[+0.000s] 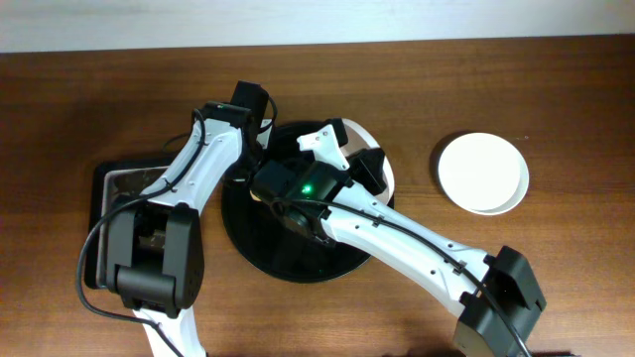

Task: Clean dirty plates on tray and stack at the side
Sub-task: 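Carry the last plate with the right gripper onto the stack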

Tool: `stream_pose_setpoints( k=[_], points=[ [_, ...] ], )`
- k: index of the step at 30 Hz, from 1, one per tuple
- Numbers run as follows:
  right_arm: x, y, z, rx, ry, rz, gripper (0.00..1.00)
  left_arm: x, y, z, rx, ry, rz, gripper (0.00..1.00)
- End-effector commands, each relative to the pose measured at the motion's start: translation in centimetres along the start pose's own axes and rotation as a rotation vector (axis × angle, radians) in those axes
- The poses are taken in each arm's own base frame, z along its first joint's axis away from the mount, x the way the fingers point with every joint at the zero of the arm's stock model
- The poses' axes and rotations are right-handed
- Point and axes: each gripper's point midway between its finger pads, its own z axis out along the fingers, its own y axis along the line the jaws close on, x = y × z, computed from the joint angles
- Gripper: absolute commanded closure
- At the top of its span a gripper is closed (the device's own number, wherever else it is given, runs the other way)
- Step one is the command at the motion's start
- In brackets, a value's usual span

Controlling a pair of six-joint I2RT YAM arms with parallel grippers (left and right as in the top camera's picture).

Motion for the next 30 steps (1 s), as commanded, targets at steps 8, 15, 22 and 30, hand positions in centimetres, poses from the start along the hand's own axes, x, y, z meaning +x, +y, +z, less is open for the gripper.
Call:
stream_pose_setpoints(
  k=[8, 15, 22, 30],
  points=[
    [-1.0, -1.9, -0.6, 0.038, -0.044, 0.103, 0.96, -0.9, -0.3, -0.3, 0.015, -0.024, 0.017, 0.99],
    [-0.6, -1.4, -0.5, 0.007, -0.022, 0.122, 0.96, -0.9, -0.3, -0.3, 0.015, -0.024, 0.017, 1.00],
    [1.7, -3.9, 4.2, -0.126, 0.210, 0.340, 0.96, -0.8, -0.3, -0.3, 0.015, -0.024, 0.017, 0.99],
    [14.3, -11.4, 18.3, -0.708, 0.731, 0.913, 0.95, -0.8, -0.3, -0.3, 0.016, -0.024, 0.017, 0.99]
  ],
)
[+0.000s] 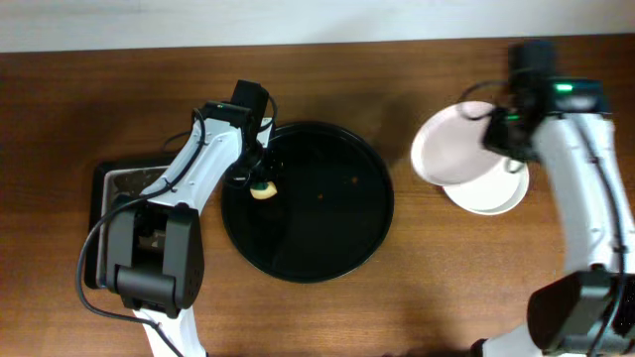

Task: Clean dirty plates on tray and stack at the side
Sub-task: 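Carry the last plate with the right gripper onto the stack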

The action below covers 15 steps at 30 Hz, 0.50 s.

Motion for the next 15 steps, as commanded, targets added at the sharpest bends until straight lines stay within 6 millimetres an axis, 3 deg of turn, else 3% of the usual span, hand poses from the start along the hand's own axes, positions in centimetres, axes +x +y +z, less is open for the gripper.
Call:
stream_pose_setpoints(
  k=[1, 4, 7, 10, 13, 14, 15],
  points=[
    [-1.1, -4.7, 2.1, -0.211, 0.109, 0.143, 0.95, -0.5, -0.2, -0.3, 0.013, -0.010, 0.015, 0.99],
    [0.0, -8.7, 6.1, -0.192, 0.203, 0.262, 0.95, -0.5, -0.2, -0.3, 0.013, -0.010, 0.015, 0.99],
    [1.6, -8.1, 9.6, -0.217, 0.255, 0.274, 0.94, -0.5, -0.2, -0.3, 0.013, -0.009, 0.015, 1.00],
    [2.3, -6.9, 11.2, -0.223, 0.247, 0.251, 0.83, -0.5, -0.2, -0.3, 0.013, -0.009, 0.015, 0.99],
    [0.9, -6.2, 9.0, -0.251, 0.178, 0.235, 0.66, -0.2, -0.9, -0.4, 0.055, 0.002, 0.028, 1.00],
    [0.5, -5.8, 7.6, -0.269, 0.143, 0.220, 0.63, -0.2, -1.3, -0.8, 0.076, -0.002, 0.041, 1.00],
    [0.1, -4.1, 4.2, -0.340, 0.076, 0.174, 0.61, -0.1, -1.5, -2.1, 0.084, -0.022, 0.045, 1.00]
  ],
)
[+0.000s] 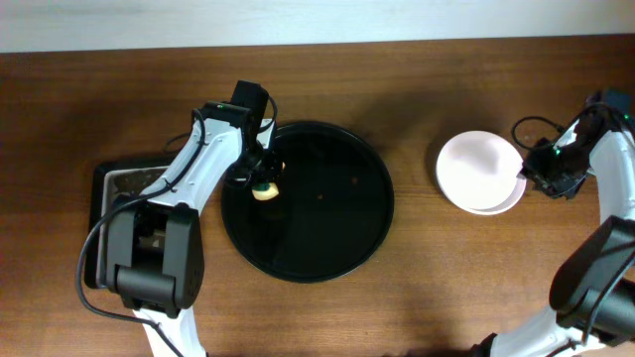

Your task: Clean dirty plates on tray and stack at the side

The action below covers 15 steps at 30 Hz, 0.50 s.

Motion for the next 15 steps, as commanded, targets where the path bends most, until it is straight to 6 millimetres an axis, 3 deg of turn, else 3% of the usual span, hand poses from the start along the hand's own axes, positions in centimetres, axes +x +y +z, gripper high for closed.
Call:
stream_pose_setpoints(
  k=[1, 3, 4, 7, 8, 10, 11, 12, 13, 15],
  points=[
    [1.7, 6.2, -8.1, -0.183, -0.166, -0.171, 0.60, -0.4, -1.5, -3.8, 0.066, -0.067, 0.053, 1.00],
    [4.2, 9.4, -12.2, -0.242, -0.251, -0.280, 0.54, -0.1, -1.3, -7.8, 0.070, -0.140, 0.061, 1.00],
    [6.0, 11.1, -14.1, -0.275, -0.290, -0.346, 0.52, 0.2, 0.1, -10.2, 0.029, -0.187, 0.037, 1.00],
    [9.1, 14.1, -16.0, -0.330, -0.315, -0.465, 0.49, 1.7, 8.4, -15.5, -0.211, -0.273, -0.134, 1.00],
    [10.4, 15.4, -15.8, -0.346, -0.295, -0.515, 0.49, 3.6, 14.6, -17.0, -0.369, -0.255, -0.268, 1.00],
    [11.4, 16.5, -15.3, -0.356, -0.272, -0.554, 0.49, 5.4, 20.2, -15.0, -0.463, -0.223, -0.378, 1.00],
    [11.5, 16.7, -15.2, -0.358, -0.268, -0.562, 0.49, 5.5, 23.3, -12.6, -0.527, -0.244, -0.379, 1.00],
    [11.6, 16.7, -15.2, -0.356, -0.266, -0.561, 0.49, 5.4, 24.6, -10.7, -0.535, -0.258, -0.368, 1.00],
    [11.7, 16.6, -15.2, -0.354, -0.260, -0.560, 0.49, 6.5, 25.7, -7.2, -0.510, -0.224, -0.376, 1.00],
    [11.7, 16.6, -15.1, -0.354, -0.259, -0.559, 0.48, 7.5, 25.6, -4.7, -0.488, -0.170, -0.359, 0.95]
  ],
)
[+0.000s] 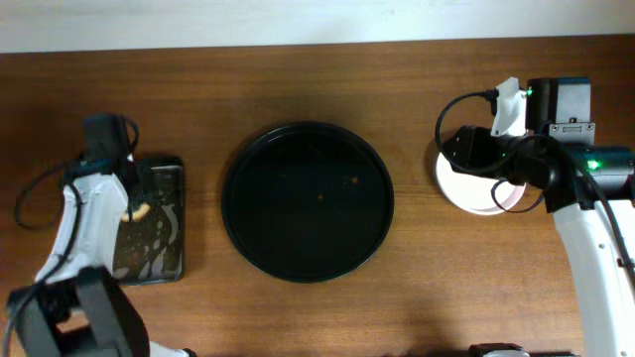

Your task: Clean dirty plates on tray and stack at the side

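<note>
The round black tray [308, 202] lies mid-table with no plate on it, only a few crumbs [350, 180]. A stack of white plates [468, 194] sits to its right, half covered by my right arm. My right gripper [462, 149] hangs over the stack's left rim; its fingers do not show well enough to read. At far left my left gripper [139, 210] is above the rectangular black bin [164, 248], shut on a small yellowish sponge [143, 209].
Wet smears and bits of waste show inside the bin at the table's left edge. Cables trail from both arms near the left and right edges. A pale wall strip runs along the back of the brown wooden table [317, 79].
My left gripper has gone with the sponge from the tray's left rim to above the bin at far left. My right arm has shifted from the stack's right side to over it.
First both arms were over the tray, the right on a white plate and the left at the rim. Then the right held that plate over the other white plate. It then lay stacked there with the arm beside it. Now the left holds the sponge over the bin.
</note>
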Tool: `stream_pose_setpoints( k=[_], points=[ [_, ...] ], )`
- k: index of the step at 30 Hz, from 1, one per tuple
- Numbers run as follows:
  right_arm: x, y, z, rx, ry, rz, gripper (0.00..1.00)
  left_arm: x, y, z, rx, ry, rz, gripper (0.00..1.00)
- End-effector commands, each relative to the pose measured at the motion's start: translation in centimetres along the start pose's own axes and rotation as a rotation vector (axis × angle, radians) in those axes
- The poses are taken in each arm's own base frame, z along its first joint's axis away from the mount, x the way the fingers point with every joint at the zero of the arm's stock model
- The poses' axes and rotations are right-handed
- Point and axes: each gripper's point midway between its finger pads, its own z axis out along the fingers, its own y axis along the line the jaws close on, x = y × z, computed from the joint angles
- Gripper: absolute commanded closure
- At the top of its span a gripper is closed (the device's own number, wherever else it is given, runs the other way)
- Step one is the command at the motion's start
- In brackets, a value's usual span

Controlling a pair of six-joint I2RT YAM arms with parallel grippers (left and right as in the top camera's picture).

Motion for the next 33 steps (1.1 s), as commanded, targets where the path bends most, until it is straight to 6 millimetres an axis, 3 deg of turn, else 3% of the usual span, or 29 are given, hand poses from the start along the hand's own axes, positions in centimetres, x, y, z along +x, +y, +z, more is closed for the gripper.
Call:
stream_pose_setpoints(
  k=[1, 3, 4, 5, 6, 8, 9, 10, 11, 12, 13, 15, 19, 21, 25, 27, 29, 30, 33],
  points=[
    [0.0, 0.4, 0.0, -0.010, 0.001, -0.010, 0.48, 2.5, -0.3, 2.4, -0.005, 0.085, 0.066, 0.87],
    [0.0, 0.4, 0.0, -0.010, 0.002, -0.010, 0.48, 2.5, -0.8, 2.4, 0.022, 0.088, 0.062, 0.76],
    [0.0, 0.4, 0.0, -0.010, 0.000, -0.011, 0.48, 2.3, -0.9, 1.8, 0.038, 0.089, 0.063, 0.54],
    [-0.1, 0.4, -0.1, -0.011, -0.004, -0.017, 0.48, 1.9, -0.7, 0.7, 0.037, 0.092, 0.065, 0.01],
    [-0.2, 0.6, -0.5, -0.015, -0.022, -0.041, 0.48, 0.4, -0.3, -2.5, 0.058, 0.075, 0.056, 0.01],
    [-0.4, 3.0, -2.4, -0.059, -0.090, -0.180, 0.48, -3.1, -3.4, -10.2, 0.328, -0.046, 0.044, 0.01],
    [0.5, 5.1, -3.7, -0.098, -0.115, -0.276, 0.48, -4.4, -4.9, -14.6, 0.440, -0.142, 0.065, 0.01],
    [1.1, 6.5, -4.8, -0.127, -0.138, -0.330, 0.45, -4.4, -5.9, -18.4, 0.500, -0.222, 0.094, 0.01],
    [1.6, 7.5, -5.7, -0.151, -0.156, -0.356, 0.37, -3.7, -6.2, -20.8, 0.517, -0.270, 0.120, 0.01],
    [1.9, 8.1, -6.6, -0.168, -0.177, -0.372, 0.02, -1.9, -6.4, -23.7, 0.538, -0.306, 0.154, 0.01],
    [2.0, 8.1, -6.7, -0.169, -0.178, -0.373, 0.01, -0.8, -6.3, -25.0, 0.547, -0.317, 0.167, 0.01],
    [1.9, 8.0, -6.3, -0.167, -0.169, -0.371, 0.01, -0.5, -5.9, -26.2, 0.551, -0.356, 0.166, 0.01],
    [3.2, 8.4, -5.8, -0.207, -0.099, -0.360, 0.01, -0.5, -5.9, -26.3, 0.552, -0.359, 0.166, 0.01],
    [2.9, 7.2, -6.2, -0.148, -0.123, -0.356, 0.01, -0.5, -5.9, -26.3, 0.552, -0.359, 0.166, 0.01],
    [5.1, 7.2, -14.2, -0.110, -0.369, -0.661, 0.01, -0.5, -5.9, -26.3, 0.552, -0.359, 0.166, 0.01],
    [5.9, 3.7, -15.2, 0.062, -0.508, -0.668, 0.01, -0.5, -5.9, -26.3, 0.552, -0.359, 0.166, 0.01],
    [7.6, -0.3, -12.0, 0.167, -0.625, -0.613, 0.01, -0.5, -5.9, -26.3, 0.552, -0.359, 0.166, 0.01],
    [9.4, -1.9, -9.6, 0.186, -0.640, -0.600, 0.01, -0.5, -5.9, -26.3, 0.552, -0.359, 0.166, 0.01],
    [12.8, -4.5, -4.4, 0.165, -0.711, -0.534, 0.01, -0.5, -5.9, -26.3, 0.552, -0.359, 0.166, 0.01]
  ],
)
